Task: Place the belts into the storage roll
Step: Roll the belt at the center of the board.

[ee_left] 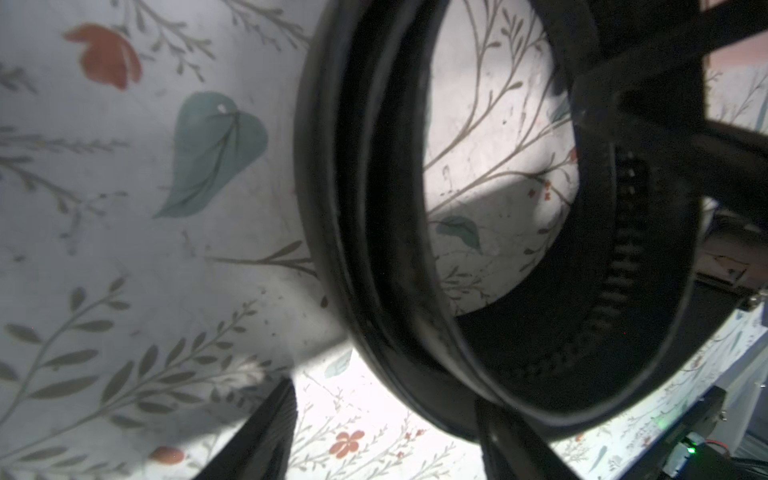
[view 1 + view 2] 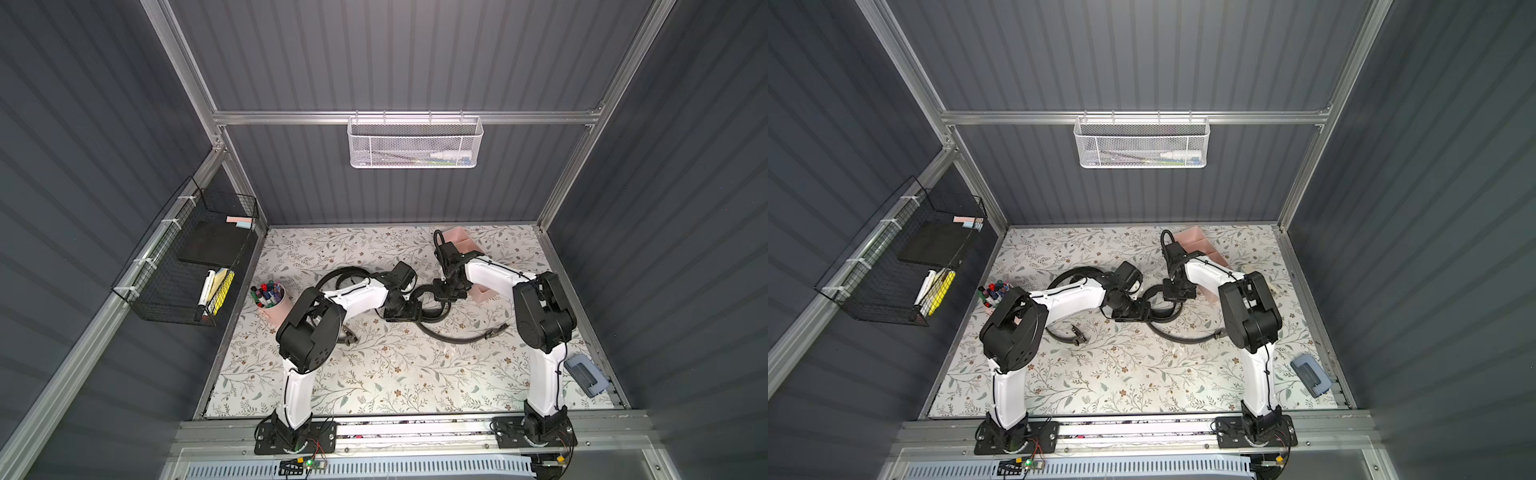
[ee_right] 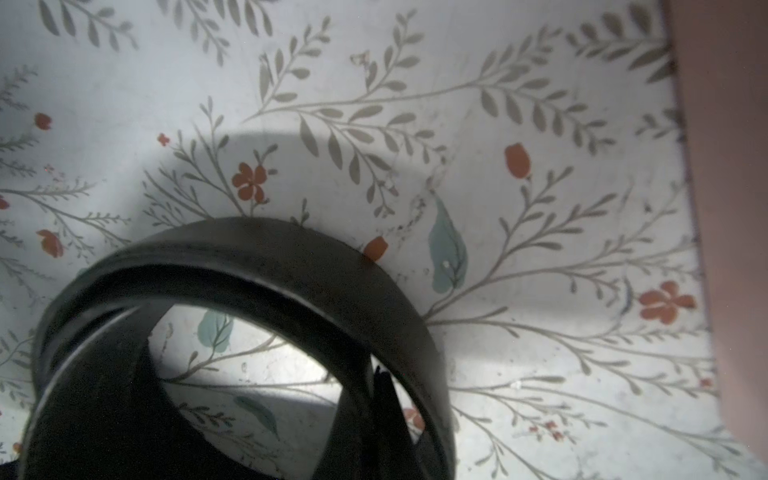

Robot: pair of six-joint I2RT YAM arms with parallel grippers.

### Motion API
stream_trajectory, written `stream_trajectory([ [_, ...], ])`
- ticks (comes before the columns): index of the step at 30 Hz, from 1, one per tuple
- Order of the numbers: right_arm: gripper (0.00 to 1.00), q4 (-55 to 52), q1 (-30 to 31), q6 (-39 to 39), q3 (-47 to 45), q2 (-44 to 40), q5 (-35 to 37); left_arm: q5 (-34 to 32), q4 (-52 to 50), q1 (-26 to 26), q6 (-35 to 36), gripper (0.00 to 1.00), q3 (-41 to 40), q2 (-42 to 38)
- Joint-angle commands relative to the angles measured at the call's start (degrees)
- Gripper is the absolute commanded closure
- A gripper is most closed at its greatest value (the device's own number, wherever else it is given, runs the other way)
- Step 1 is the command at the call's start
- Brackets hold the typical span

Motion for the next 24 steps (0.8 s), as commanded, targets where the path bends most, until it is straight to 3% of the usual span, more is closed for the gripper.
stream_trajectory([
  [1,1.0,-1.62,-0.32,0.29,0.82,1.53,0.13,-0.8,-2.94,0.45,0.08,0.42,-0.01,2.68],
  [5,1.0,-2.07,-0.34,1.29,0.82,1.64,1.43,-0.94,-3.47,0.46,0.18,0.57,-0.08,3.23],
  [10,1.0,-3.27,-0.44,5.96,1.08,1.5,5.82,-2.14,-5.11,0.45,-0.11,0.89,-0.49,2.0],
  [11,1.0,-3.34,-0.47,7.47,0.99,1.3,6.94,-2.69,-5.35,0.45,-0.24,0.92,-0.88,1.54],
  [19,1.0,-3.89,-1.28,17.97,3.17,3.12,7.77,-7.56,0.27,0.01,-12.44,0.95,-13.57,-6.64],
  [24,1.0,-5.34,-1.72,20.79,6.23,5.3,7.65,-9.51,-2.71,0.02,-13.27,0.94,-16.35,-9.43],
])
